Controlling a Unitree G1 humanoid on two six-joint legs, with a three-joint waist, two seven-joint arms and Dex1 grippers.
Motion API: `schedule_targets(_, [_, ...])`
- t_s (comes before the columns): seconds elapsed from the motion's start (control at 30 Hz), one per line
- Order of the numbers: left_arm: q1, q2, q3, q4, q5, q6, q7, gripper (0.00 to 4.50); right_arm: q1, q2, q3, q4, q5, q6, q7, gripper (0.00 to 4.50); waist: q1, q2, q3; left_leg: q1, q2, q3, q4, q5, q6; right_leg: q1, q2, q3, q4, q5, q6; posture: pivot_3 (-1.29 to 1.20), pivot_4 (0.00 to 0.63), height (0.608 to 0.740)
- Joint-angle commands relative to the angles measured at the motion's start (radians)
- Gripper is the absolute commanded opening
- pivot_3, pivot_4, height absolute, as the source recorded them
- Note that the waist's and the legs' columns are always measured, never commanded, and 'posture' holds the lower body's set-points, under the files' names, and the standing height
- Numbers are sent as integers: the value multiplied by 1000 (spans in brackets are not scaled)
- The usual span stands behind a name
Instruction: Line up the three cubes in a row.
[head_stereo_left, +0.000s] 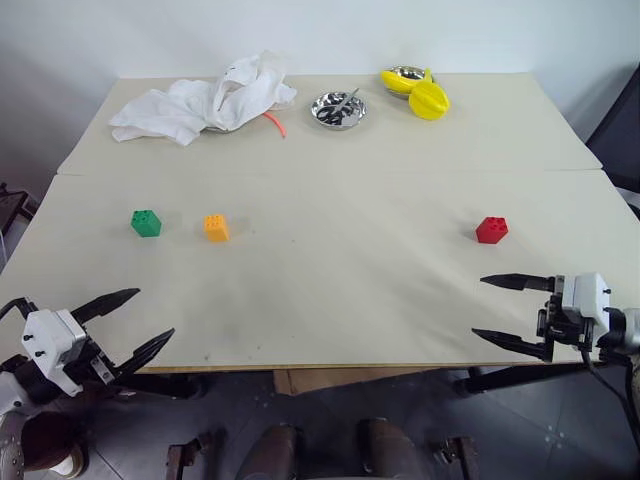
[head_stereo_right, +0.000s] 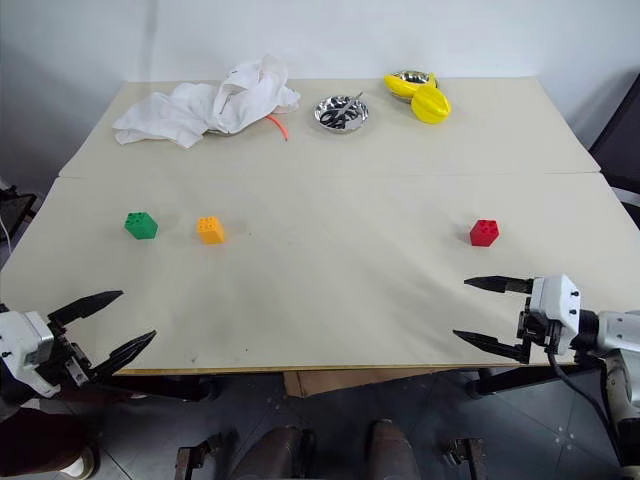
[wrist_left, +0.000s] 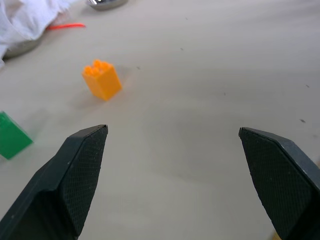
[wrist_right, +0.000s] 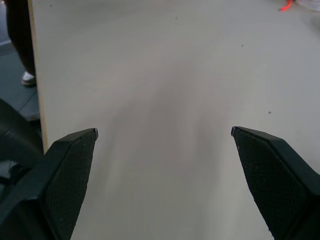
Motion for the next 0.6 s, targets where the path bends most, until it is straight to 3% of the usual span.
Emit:
schedule_targets(0.03, [-5, -2, 6, -6, -10, 3, 10, 4472, 6, 20, -29, -36, 7, -5, -42, 4500, 0, 0, 0, 0, 0, 0, 0, 0, 0, 0, 0, 0, 0, 0, 0, 0, 150, 740])
schedule_targets(0.17, [-17, 13, -44, -59, -96, 112, -39, 4472, 53, 63, -121, -64, 8, 35, -218, 4500, 5, 0, 0, 0, 0, 0, 0, 0, 0, -1, 0, 0, 1, 0, 0, 0, 150, 740])
schedule_targets(0.4, [-109, 16, -208, -164, -113, 134, -135, 4472, 194, 148, -309, -73, -11, 154, -572, 4500, 26, 0, 0, 0, 0, -1, 0, 0, 0, 0, 0, 0, 1, 0, 0, 0, 150, 740])
schedule_targets(0.5, [-175, -6, -279, -197, -127, 160, -133, 4472, 223, 211, -332, -126, -13, 266, -747, 4500, 21, 1, -1, 0, 0, 0, 0, 0, 0, 0, 0, 0, 1, 0, 0, 0, 150, 740])
schedule_targets(0.6, [-218, -11, -321, -204, -125, 178, -135, 4472, 236, 263, -299, -205, -29, 321, -830, 4500, 8, 3, -2, 1, 0, 1, -1, 0, -1, -1, 1, 1, 3, 0, 0, 0, 150, 740])
